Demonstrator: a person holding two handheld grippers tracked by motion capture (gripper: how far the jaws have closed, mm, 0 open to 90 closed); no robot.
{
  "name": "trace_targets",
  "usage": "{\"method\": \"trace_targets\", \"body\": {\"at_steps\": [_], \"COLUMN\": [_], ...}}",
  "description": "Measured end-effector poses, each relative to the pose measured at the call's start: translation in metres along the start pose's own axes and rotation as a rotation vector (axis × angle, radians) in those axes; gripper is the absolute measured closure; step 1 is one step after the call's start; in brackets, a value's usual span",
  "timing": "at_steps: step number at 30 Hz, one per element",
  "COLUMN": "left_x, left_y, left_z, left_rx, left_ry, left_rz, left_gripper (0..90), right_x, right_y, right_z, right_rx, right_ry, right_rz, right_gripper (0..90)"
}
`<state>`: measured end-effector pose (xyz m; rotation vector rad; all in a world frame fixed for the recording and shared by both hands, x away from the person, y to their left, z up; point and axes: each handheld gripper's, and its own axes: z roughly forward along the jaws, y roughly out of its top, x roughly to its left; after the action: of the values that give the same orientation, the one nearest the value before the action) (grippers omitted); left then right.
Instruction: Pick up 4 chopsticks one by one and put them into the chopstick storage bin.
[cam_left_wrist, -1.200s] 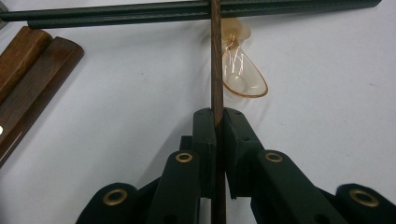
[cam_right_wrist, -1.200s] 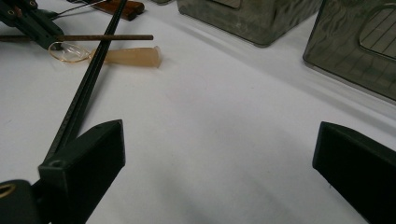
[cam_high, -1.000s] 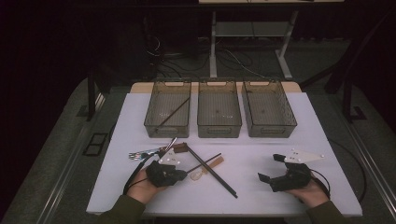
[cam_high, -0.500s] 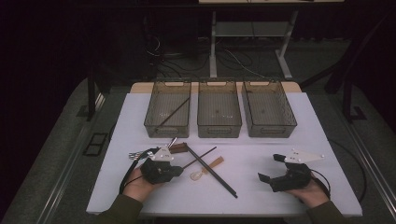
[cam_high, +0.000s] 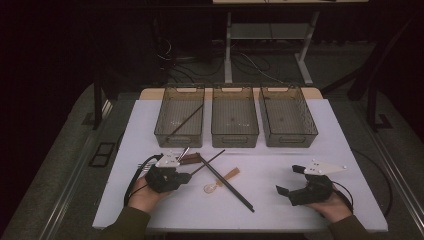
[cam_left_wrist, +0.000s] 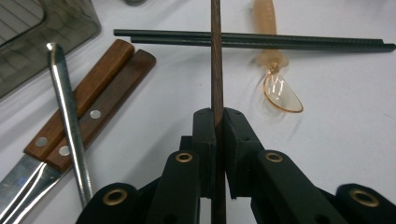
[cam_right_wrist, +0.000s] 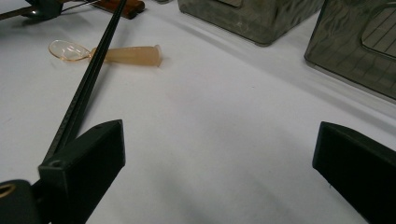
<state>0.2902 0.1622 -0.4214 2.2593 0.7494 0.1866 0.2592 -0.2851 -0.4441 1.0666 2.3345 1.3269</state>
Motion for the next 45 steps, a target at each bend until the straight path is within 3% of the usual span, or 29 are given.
{"method": "trace_targets", "body": {"at_steps": [20,45], "left_x": [0.019,0.046], "left_y": [0.009,0.036], "left_z": [-0.013,-0.022], "left_rx": [-0.091,-0.19], "left_ry": [0.022,0.05], "left_rz": [-0.072,-0.105], "left_gripper": [84.0,84.0], "right_x": [-0.001,-0.001], "right_y": [0.0,-0.001], "right_z": [0.001,0.003], "right_rx": [0.002,0.009], "right_ry": [-0.001,-0.005], "right_rz": [0.0,0.004], "right_gripper": [2.1,2.1]}}
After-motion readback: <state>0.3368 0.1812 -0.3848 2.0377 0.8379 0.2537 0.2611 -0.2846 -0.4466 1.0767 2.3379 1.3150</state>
